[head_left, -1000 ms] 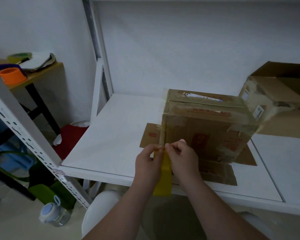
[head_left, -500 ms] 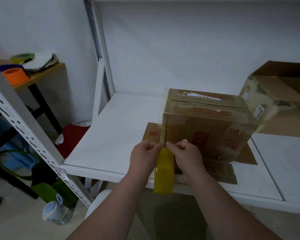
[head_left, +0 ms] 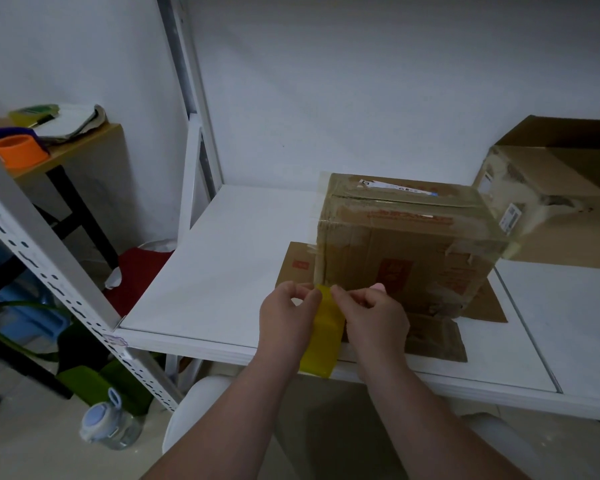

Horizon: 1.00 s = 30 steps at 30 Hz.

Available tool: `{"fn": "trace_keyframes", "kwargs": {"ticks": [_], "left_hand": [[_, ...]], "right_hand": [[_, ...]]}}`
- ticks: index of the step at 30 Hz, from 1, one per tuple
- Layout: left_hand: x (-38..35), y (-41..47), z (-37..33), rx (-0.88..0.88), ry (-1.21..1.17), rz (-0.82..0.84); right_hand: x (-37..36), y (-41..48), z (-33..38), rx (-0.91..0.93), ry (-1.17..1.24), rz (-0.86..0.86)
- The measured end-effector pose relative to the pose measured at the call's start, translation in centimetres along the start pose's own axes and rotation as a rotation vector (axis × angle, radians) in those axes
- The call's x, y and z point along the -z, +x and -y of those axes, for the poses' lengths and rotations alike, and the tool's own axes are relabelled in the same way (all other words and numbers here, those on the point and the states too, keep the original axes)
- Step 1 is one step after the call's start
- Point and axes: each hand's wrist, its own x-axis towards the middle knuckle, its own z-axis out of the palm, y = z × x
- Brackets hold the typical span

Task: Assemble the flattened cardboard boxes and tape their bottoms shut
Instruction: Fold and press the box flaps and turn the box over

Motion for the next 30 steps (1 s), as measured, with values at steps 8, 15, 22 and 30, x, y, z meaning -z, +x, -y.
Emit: {"fn": "trace_keyframes", "kwargs": {"ticks": [8, 15, 22, 30], "left_hand": [[0.3, 0.5, 0.6, -0.080, 0.160, -0.009], [0.5, 0.8, 0.9, -0.135, 0.230, -0.049], [1.0, 0.6, 1.4, 0.011, -0.014, -0.066], [2.1, 1.7, 1.0, 0.344, -0.172, 0.200]], "right_hand": [[-0.6, 0.2, -0.2, -0.009, -0.073, -0.007], [-1.7, -0.1, -0.4, 0.084, -0.206, -0.091], [-1.4, 0.2, -0.3, 0.035, -0.174, -0.076], [-1.4, 1.5, 0.1, -0.183, 0.078, 0.124]]}}
